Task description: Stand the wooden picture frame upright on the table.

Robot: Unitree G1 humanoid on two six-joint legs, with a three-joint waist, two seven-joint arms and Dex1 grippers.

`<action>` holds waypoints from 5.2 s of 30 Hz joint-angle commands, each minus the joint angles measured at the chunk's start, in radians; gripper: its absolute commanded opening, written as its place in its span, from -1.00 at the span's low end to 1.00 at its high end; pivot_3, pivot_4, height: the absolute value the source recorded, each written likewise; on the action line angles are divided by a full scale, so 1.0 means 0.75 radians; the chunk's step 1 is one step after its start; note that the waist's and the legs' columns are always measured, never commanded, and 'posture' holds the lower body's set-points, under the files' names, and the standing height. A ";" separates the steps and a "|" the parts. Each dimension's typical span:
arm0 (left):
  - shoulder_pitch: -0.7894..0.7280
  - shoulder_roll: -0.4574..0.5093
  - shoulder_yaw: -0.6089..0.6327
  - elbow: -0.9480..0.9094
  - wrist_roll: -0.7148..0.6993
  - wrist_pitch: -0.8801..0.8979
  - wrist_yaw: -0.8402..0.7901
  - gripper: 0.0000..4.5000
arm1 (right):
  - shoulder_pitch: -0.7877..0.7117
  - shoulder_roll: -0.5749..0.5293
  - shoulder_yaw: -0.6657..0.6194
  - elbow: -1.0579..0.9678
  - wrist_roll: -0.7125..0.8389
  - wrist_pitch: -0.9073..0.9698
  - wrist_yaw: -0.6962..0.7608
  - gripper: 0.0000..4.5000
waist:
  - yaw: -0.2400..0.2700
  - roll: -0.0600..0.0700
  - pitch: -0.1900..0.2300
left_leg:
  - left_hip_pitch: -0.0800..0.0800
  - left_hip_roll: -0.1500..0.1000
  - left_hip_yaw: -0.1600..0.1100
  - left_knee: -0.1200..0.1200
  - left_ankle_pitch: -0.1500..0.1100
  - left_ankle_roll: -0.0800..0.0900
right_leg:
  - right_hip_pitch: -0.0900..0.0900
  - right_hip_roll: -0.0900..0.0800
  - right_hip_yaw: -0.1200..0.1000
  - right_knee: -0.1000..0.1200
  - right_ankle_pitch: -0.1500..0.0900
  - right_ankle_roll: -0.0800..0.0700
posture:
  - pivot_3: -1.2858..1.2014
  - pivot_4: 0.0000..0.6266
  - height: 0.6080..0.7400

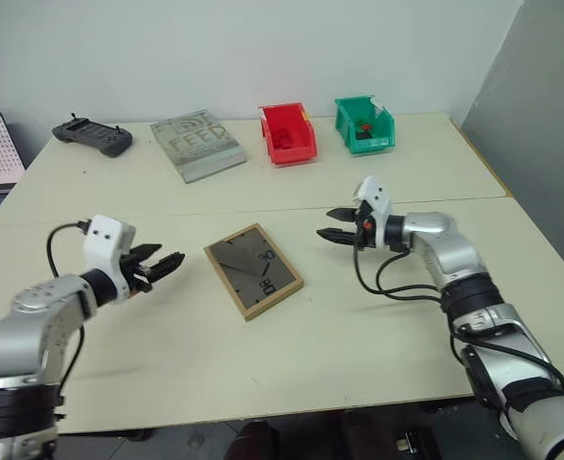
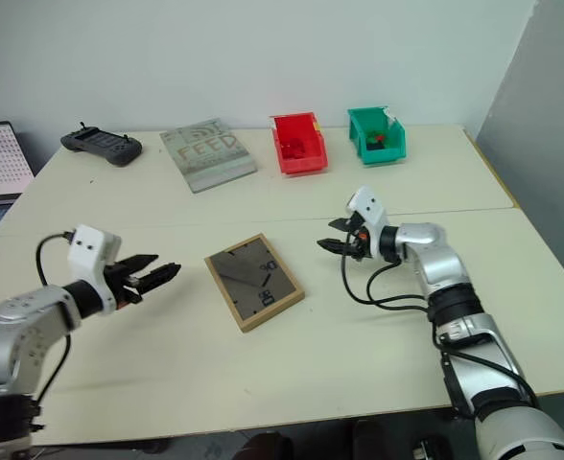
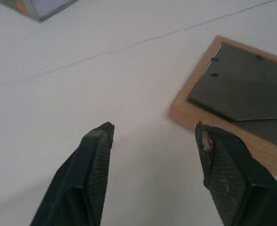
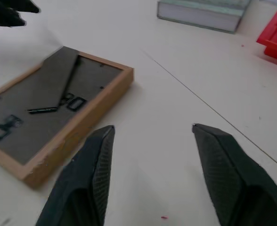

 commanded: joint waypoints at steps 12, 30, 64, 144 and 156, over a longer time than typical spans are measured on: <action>0.092 -0.392 -0.179 -0.282 0.174 -0.021 0.433 -0.98 | -0.079 0.228 0.065 0.305 -0.178 -0.285 -0.154 -1.00 | 0.000 -0.001 0.000 | 0.000 -0.001 0.000 0.001 0.000 0.000 | 0.000 0.000 0.000 0.001 0.000 0.000 | 0.03 -0.52 1.00; -0.010 -0.382 -0.418 -0.288 0.202 0.080 0.282 -0.98 | 0.233 0.131 0.137 -0.418 -0.093 0.151 0.133 -1.00 | 0.005 0.000 0.000 | 0.000 -0.001 -0.001 0.002 0.000 0.000 | 0.001 0.000 -0.001 0.001 0.000 0.000 | 0.03 -0.52 1.00; 0.143 -0.434 0.201 -0.351 -0.805 0.972 0.111 0.17 | 0.382 -0.074 0.074 -0.572 -0.164 0.212 -0.077 -1.00 | 0.007 -0.001 -0.001 | 0.000 0.000 -0.002 0.003 0.000 0.000 | 0.003 0.000 -0.001 0.000 0.000 0.000 | 0.03 -0.52 1.00; -0.319 0.052 -0.166 -0.078 -0.692 0.565 -0.247 -0.42 | 0.082 0.080 0.132 -0.909 0.387 0.538 0.214 1.00 | 0.002 0.010 -0.010 | 0.008 -0.002 -0.006 -0.003 0.000 0.000 | 0.007 0.001 0.000 -0.004 0.000 0.000 | 0.03 -0.52 1.00; -0.272 0.066 -0.163 -0.081 -0.712 0.621 -0.278 -0.42 | 0.171 -0.233 0.033 -1.083 0.552 0.705 0.357 1.00 | 0.005 0.009 -0.010 | 0.007 -0.002 -0.008 -0.003 -0.001 0.000 | 0.007 0.001 -0.001 -0.004 0.000 0.000 | 0.03 -0.52 1.00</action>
